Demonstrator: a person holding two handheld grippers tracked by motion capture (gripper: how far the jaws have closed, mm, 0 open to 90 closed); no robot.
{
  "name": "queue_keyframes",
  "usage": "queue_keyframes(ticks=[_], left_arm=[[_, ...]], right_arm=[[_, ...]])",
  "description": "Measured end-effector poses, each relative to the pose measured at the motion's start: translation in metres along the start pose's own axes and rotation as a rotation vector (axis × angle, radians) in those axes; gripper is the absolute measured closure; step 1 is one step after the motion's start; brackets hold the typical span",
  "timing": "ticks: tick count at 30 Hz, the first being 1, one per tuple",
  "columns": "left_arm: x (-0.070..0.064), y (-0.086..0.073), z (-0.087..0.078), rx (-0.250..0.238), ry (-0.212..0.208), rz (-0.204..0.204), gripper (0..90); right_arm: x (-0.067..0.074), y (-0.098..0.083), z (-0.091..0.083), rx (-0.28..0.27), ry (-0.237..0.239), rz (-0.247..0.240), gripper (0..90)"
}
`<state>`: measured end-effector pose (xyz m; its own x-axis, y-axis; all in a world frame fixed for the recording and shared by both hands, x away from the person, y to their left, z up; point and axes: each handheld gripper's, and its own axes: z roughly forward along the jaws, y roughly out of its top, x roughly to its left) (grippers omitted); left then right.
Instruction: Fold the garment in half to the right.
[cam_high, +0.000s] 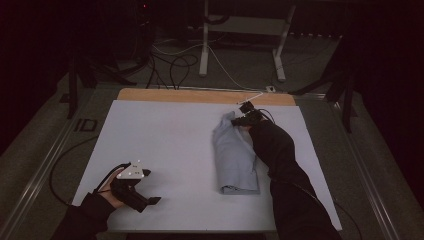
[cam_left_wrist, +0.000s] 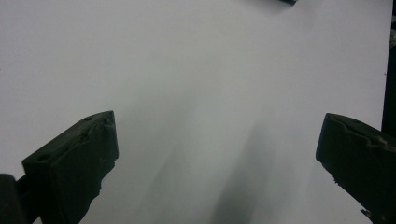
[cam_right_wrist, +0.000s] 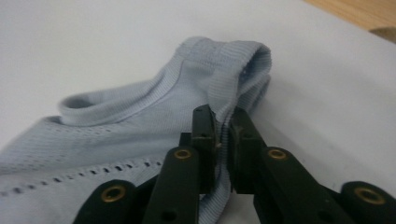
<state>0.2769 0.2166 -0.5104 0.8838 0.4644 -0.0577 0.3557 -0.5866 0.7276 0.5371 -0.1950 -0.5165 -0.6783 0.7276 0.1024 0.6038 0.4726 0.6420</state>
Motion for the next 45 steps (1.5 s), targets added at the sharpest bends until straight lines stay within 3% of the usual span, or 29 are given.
queue_keyframes(ticks=[7, 11, 14, 16, 18, 23, 38, 45], left_arm=[[-0.002, 0.000, 0.002, 0.014, -0.008, 0.013, 0.3], [-0.003, 0.000, 0.001, 0.018, -0.005, 0.016, 0.3], [-0.004, 0.000, 0.001, 0.027, -0.010, 0.023, 0.3], [-0.003, 0.000, 0.001, 0.026, -0.009, 0.022, 0.3], [-0.004, 0.000, 0.002, 0.031, -0.009, 0.028, 0.2], [-0.005, 0.001, 0.002, 0.031, -0.012, 0.031, 0.3], [-0.006, 0.001, -0.001, 0.025, -0.012, 0.031, 0.3], [-0.007, 0.001, -0.001, 0.024, -0.013, 0.034, 0.3]], right_arm=[[0.000, 0.000, 0.002, 0.020, -0.026, 0.002, 66.0], [0.003, 0.003, 0.000, 0.033, -0.047, -0.025, 45.7], [0.003, 0.005, -0.006, 0.014, -0.033, -0.020, 31.5], [0.004, 0.006, -0.009, 0.002, -0.027, -0.018, 28.9], [0.006, 0.008, -0.017, -0.026, 0.018, -0.025, 18.3], [0.012, 0.010, -0.027, -0.051, 0.034, -0.040, 13.7], [0.039, 0.013, -0.058, -0.114, 0.060, -0.116, 14.2], [0.064, 0.012, -0.074, -0.125, 0.102, -0.194, 15.7]])
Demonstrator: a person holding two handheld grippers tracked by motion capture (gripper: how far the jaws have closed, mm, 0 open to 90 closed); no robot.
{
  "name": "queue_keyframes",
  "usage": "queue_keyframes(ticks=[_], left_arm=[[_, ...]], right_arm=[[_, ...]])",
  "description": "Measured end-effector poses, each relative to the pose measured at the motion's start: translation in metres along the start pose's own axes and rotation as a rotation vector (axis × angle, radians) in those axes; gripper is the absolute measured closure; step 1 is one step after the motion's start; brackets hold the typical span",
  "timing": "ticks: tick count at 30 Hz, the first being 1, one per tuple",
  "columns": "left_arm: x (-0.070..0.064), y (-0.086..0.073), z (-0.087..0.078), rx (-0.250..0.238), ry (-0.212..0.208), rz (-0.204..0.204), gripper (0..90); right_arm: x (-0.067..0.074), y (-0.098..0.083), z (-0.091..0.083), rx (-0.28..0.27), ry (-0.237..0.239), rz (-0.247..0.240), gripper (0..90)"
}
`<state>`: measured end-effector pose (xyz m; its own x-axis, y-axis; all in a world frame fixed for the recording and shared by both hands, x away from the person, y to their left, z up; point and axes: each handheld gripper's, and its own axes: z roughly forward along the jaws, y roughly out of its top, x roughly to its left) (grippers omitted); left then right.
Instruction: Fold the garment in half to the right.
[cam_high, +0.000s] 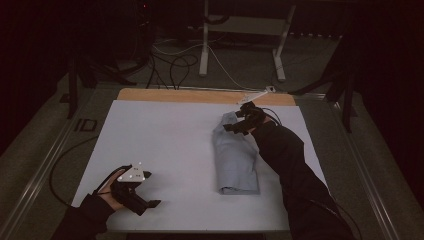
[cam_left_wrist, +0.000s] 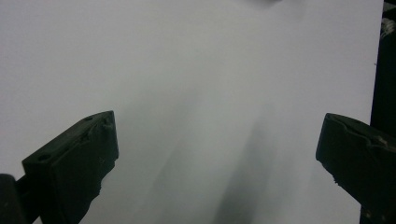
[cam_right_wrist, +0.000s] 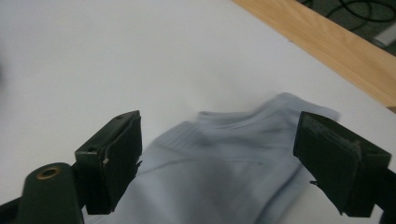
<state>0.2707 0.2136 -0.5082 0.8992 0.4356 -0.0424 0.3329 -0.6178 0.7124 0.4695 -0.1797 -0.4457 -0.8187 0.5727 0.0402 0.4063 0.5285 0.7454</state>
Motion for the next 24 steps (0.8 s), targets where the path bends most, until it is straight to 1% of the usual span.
queue_keyframes(ticks=[1, 4, 9, 12, 14, 16, 18, 19, 20, 22, 23, 24], left_arm=[[0.000, 0.000, 0.000, -0.003, 0.000, -0.002, 0.3], [0.000, 0.000, -0.001, 0.001, 0.000, 0.002, 0.3], [0.000, 0.000, -0.001, -0.001, 0.001, 0.001, 0.3], [0.000, 0.000, -0.001, -0.002, 0.000, -0.003, 0.3], [0.000, 0.000, -0.001, -0.001, -0.001, -0.001, 0.3], [0.000, 0.000, -0.001, 0.001, -0.001, 0.000, 0.3], [0.000, 0.000, -0.001, -0.004, -0.002, -0.004, 0.3], [0.000, 0.000, -0.001, -0.003, -0.002, -0.003, 0.3], [0.000, 0.000, -0.001, -0.003, -0.002, -0.003, 0.2], [0.001, 0.000, -0.001, -0.003, -0.003, -0.003, 0.3], [0.001, 0.000, -0.001, -0.004, -0.003, -0.005, 0.2], [0.000, 0.000, -0.001, -0.005, -0.004, -0.005, 0.3]], right_arm=[[0.003, 0.000, -0.001, -0.001, 0.006, -0.012, 15.7], [0.011, -0.001, -0.007, -0.028, 0.033, -0.016, 16.4], [0.024, -0.003, -0.017, -0.051, 0.064, -0.036, 15.3], [0.031, -0.007, -0.022, -0.052, 0.085, -0.056, 14.0], [0.035, -0.010, -0.024, -0.063, 0.109, -0.051, 14.2], [0.039, -0.013, -0.025, -0.057, 0.123, -0.055, 15.4], [0.044, -0.016, -0.028, -0.066, 0.116, -0.080, 22.7], [0.047, -0.018, -0.029, -0.076, 0.121, -0.084, 25.2], [0.049, -0.020, -0.031, -0.083, 0.126, -0.086, 30.3], [0.054, -0.023, -0.033, -0.085, 0.130, -0.108, 37.5], [0.057, -0.025, -0.033, -0.082, 0.136, -0.115, 42.1], [0.059, -0.027, -0.034, -0.082, 0.150, -0.120, 44.0]])
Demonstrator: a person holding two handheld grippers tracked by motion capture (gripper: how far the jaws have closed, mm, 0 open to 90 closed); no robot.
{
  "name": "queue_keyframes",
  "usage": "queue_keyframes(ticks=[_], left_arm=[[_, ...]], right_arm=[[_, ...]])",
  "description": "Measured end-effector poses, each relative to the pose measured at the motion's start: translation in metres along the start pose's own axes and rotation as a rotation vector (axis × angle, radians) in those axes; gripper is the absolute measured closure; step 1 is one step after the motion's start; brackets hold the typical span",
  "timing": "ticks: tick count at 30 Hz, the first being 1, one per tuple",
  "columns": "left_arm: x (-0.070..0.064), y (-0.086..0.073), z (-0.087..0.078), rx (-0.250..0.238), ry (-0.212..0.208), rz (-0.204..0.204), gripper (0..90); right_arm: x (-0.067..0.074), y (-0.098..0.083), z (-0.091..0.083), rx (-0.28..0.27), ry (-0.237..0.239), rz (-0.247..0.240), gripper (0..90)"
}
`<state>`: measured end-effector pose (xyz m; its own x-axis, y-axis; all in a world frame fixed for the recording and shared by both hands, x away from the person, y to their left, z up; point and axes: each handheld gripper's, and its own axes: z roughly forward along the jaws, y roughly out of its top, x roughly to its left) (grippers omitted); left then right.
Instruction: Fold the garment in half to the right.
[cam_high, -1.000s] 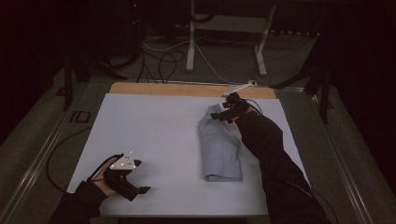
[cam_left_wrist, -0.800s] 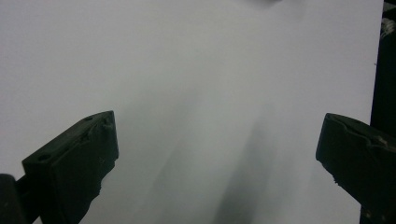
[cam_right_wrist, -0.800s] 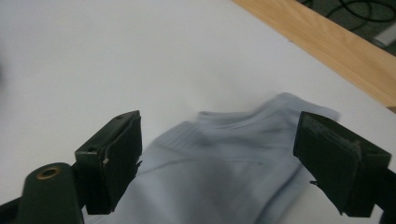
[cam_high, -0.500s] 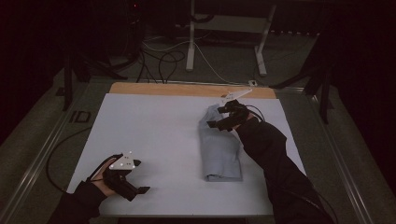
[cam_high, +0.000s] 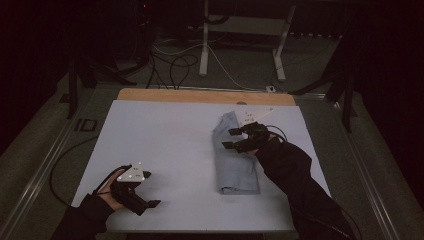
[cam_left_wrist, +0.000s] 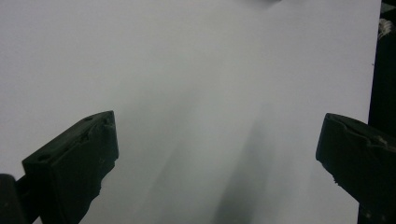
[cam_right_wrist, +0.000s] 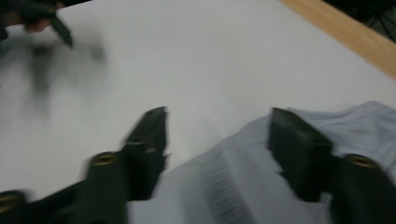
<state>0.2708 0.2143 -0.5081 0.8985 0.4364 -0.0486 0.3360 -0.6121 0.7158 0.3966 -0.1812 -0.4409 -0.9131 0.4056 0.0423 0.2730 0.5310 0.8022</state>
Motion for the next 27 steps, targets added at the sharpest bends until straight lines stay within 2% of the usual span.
queue_keyframes(ticks=[1, 7, 9, 14, 15, 20, 23, 27], left_arm=[[0.000, 0.000, 0.000, 0.003, -0.002, 0.003, 0.3], [0.000, 0.000, -0.001, 0.002, -0.003, 0.006, 0.3], [0.000, 0.000, -0.001, -0.001, -0.002, 0.004, 0.3], [0.001, -0.001, -0.001, 0.002, -0.002, 0.001, 0.3], [0.001, -0.001, -0.001, 0.001, 0.000, 0.000, 0.3], [0.001, 0.000, -0.002, -0.001, -0.001, 0.002, 0.3], [0.001, -0.001, -0.001, -0.001, 0.000, 0.001, 0.3], [0.001, 0.000, -0.002, 0.000, 0.003, 0.003, 0.3]], right_arm=[[0.003, -0.001, 0.000, 0.002, 0.005, 0.002, 48.0], [0.021, -0.010, 0.004, 0.032, 0.058, -0.032, 59.1], [0.026, -0.014, 0.006, 0.044, 0.081, -0.057, 64.3], [0.038, -0.024, 0.012, 0.078, 0.122, -0.078, 87.5], [0.040, -0.025, 0.012, 0.083, 0.128, -0.079, 89.8], [0.048, -0.036, 0.007, 0.096, 0.158, -0.091, 90.0], [0.049, -0.043, 0.007, 0.112, 0.151, -0.102, 90.0], [0.048, -0.062, 0.017, 0.155, 0.164, -0.095, 90.0]])
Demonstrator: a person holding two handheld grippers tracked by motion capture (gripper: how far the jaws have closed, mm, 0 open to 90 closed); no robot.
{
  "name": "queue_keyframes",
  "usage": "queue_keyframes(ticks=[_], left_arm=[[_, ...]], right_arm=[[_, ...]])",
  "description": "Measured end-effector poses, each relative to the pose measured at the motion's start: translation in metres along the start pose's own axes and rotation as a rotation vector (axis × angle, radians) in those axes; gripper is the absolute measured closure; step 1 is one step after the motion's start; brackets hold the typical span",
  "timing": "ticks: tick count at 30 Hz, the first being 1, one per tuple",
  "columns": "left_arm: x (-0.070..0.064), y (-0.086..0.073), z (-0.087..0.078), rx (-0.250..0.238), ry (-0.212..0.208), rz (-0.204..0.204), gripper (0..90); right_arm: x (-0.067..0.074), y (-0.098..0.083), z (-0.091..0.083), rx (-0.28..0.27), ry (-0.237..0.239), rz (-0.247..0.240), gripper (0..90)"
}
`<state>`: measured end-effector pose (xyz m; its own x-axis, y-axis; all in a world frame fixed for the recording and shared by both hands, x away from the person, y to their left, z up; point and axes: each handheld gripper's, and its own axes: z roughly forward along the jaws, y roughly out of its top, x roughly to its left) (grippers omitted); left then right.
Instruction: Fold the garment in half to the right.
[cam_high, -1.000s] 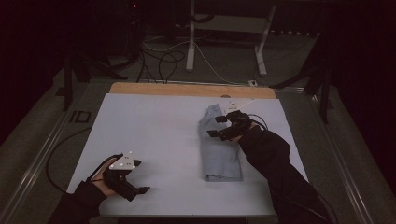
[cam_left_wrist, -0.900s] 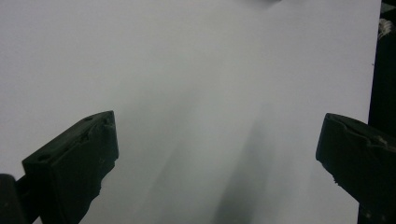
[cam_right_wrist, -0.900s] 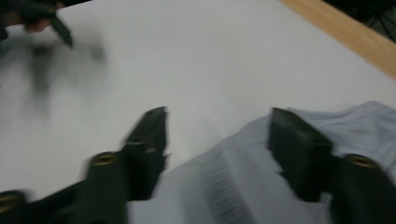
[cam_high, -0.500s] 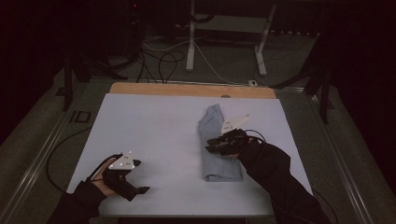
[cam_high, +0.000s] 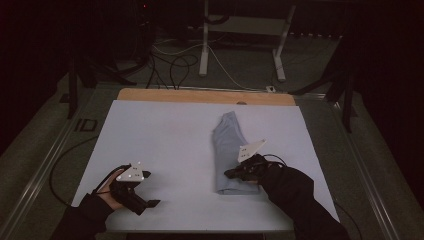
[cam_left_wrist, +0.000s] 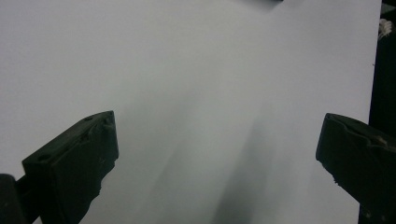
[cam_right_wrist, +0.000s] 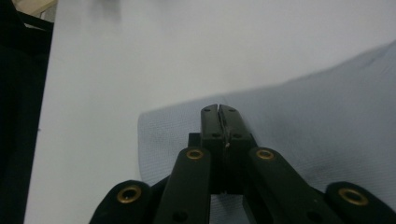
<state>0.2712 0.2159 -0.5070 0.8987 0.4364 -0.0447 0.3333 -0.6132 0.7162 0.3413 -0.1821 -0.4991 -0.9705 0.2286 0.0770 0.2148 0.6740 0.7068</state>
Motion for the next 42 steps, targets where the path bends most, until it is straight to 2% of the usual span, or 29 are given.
queue_keyframes(ticks=[8, 17, 26, 40, 42], left_arm=[[-0.001, 0.000, 0.001, 0.005, -0.006, 0.002, 0.3], [-0.001, -0.001, 0.001, 0.006, -0.006, 0.005, 0.3], [-0.001, -0.001, 0.000, 0.004, -0.003, 0.004, 0.3], [-0.001, 0.000, -0.001, 0.004, -0.004, 0.007, 0.2], [-0.001, 0.000, -0.001, 0.001, -0.003, 0.007, 0.3]], right_arm=[[0.000, -0.013, 0.015, 0.061, 0.022, 0.003, 90.0], [0.005, -0.020, 0.011, 0.066, 0.064, -0.009, 90.0], [0.008, -0.025, 0.007, 0.073, 0.077, -0.013, 90.0], [0.014, -0.028, 0.010, 0.086, 0.119, -0.036, 90.0], [0.014, -0.028, 0.010, 0.084, 0.122, -0.023, 90.0]])
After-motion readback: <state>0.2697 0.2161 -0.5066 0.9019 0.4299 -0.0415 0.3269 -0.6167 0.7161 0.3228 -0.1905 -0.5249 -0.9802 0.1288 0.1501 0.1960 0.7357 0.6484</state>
